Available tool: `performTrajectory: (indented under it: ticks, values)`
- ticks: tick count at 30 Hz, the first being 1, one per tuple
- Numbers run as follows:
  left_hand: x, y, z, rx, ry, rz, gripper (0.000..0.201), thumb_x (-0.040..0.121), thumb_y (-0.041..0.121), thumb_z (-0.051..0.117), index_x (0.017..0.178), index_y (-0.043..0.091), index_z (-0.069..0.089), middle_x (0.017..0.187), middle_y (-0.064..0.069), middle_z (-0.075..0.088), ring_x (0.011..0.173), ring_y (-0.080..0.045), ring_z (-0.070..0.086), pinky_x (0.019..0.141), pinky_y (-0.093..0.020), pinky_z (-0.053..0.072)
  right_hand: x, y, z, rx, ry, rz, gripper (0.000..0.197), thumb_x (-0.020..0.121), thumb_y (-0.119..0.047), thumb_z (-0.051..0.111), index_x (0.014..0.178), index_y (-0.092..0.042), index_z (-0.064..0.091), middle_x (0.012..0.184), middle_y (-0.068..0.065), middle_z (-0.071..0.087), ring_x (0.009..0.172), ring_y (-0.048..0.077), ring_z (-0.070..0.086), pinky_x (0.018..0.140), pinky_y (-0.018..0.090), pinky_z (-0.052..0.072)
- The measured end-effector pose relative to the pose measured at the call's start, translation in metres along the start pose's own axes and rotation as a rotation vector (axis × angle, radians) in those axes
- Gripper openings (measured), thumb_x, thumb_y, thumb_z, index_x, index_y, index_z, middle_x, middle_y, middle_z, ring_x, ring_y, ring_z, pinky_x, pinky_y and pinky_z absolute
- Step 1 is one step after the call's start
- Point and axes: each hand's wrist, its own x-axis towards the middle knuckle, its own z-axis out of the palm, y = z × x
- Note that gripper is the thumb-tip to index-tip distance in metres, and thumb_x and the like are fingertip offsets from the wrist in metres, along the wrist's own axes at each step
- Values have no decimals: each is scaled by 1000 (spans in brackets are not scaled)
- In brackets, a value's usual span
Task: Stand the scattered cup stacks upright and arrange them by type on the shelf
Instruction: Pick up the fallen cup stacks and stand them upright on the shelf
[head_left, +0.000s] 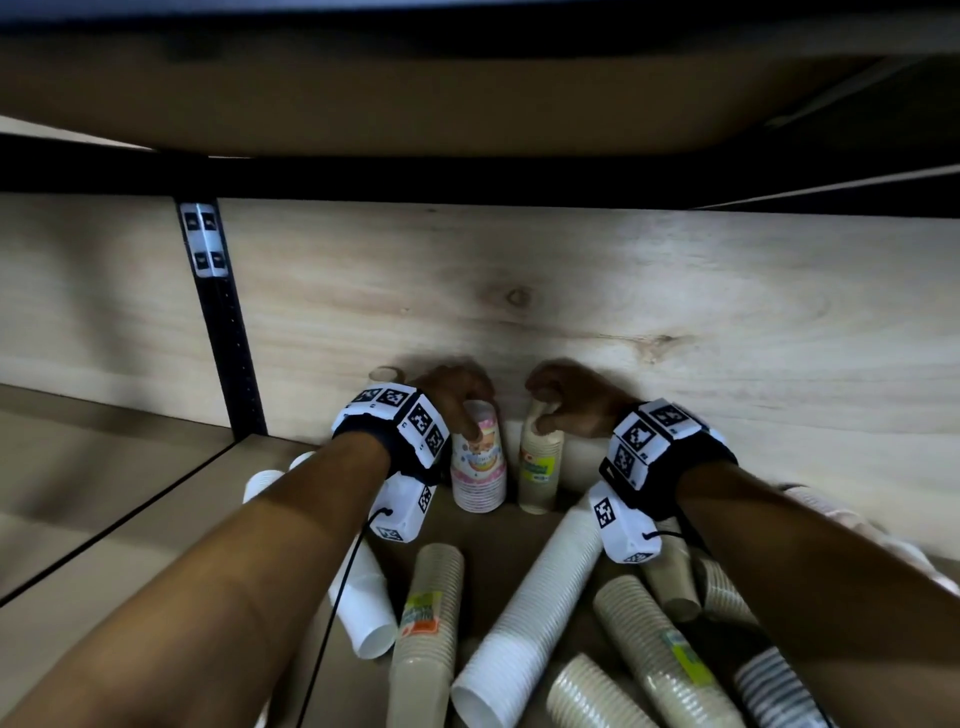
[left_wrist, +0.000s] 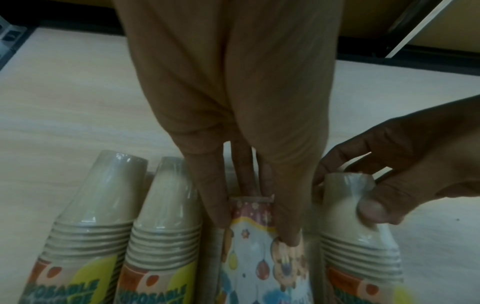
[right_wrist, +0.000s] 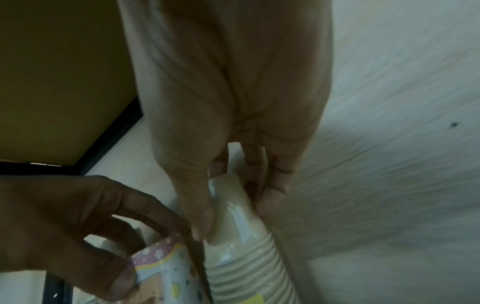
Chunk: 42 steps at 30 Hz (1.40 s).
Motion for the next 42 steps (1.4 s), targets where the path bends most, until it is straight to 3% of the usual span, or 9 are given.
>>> performTrajectory:
  ticks: [4, 14, 24, 29, 31, 34, 38, 40, 42]
  values:
    - [-1, 1, 1, 16, 1, -18, 64, 75, 15, 80, 134, 15, 54, 136, -5, 54, 122, -24, 53, 84, -22, 38, -3, -8, -1, -118, 60, -23, 56, 72, -18, 82, 123, -7, 62, 132, 6, 55, 121, 21, 53, 90, 18, 38]
    - [-3, 10, 5, 85, 27, -4, 63, 80, 13, 76, 138, 13, 50, 143, -8, 48, 130, -26, 46, 100, -29, 38, -4, -8, 1, -127, 109, 56, 51, 73, -10, 79, 119, -6, 60, 124, 9, 57, 118, 27, 53, 82, 27, 40]
    - [-18, 17, 4, 122, 116, -69, 78, 85, 34, 70, 149, 12, 30, 149, -10, 40, 134, -28, 40, 106, -31, 33, -18, -4, -8, -145, 46, 211, 90, 75, -31, 81, 147, -9, 32, 148, 10, 41, 134, 29, 42, 104, 35, 39]
    - [-36, 28, -3, 98, 245, -141, 63, 84, 40, 68, 131, 7, 43, 129, -17, 48, 114, -35, 53, 89, -37, 45, -50, -7, -22, -139, 10, 326, 56, 78, -34, 77, 122, -9, 53, 111, 10, 60, 94, 31, 62, 72, 41, 54]
    - [-41, 32, -1, 99, 187, -118, 50, 83, 40, 69, 119, 8, 53, 121, -14, 58, 110, -32, 57, 85, -32, 45, -63, -7, -26, -200, -46, 394, 43, 84, -33, 72, 117, -9, 57, 101, 10, 61, 88, 29, 61, 63, 34, 46]
    - [-48, 47, 13, 43, 29, -65, 31, 83, 34, 70, 102, 10, 70, 110, -8, 68, 102, -26, 64, 80, -26, 47, -88, 0, -26, -309, -110, 437, 44, 89, -28, 67, 123, -2, 60, 127, 14, 60, 100, 28, 61, 69, 26, 40]
    - [-46, 69, 43, 90, -136, -66, 39, 83, 47, 66, 89, 9, 74, 72, -2, 69, 68, -19, 65, 63, -24, 50, -116, 12, -16, -488, -247, 450, 42, 96, -28, 56, 131, -3, 56, 118, 10, 63, 106, 23, 57, 83, 29, 42]
    - [-38, 77, 61, 126, -197, -81, 51, 73, 63, 66, 87, 14, 73, 70, 2, 66, 68, -17, 64, 73, -28, 56, -122, 20, -13, -576, -350, 412, 50, 96, -36, 56, 139, -9, 50, 128, 5, 59, 115, 20, 54, 90, 26, 43]
    - [-29, 87, 75, 184, -232, -74, 63, 62, 75, 61, 86, 18, 72, 79, 2, 71, 76, -18, 68, 81, -37, 58, -124, 26, -10, -618, -410, 384, 50, 89, -43, 65, 131, -18, 58, 133, -1, 59, 102, 16, 57, 67, 18, 46]
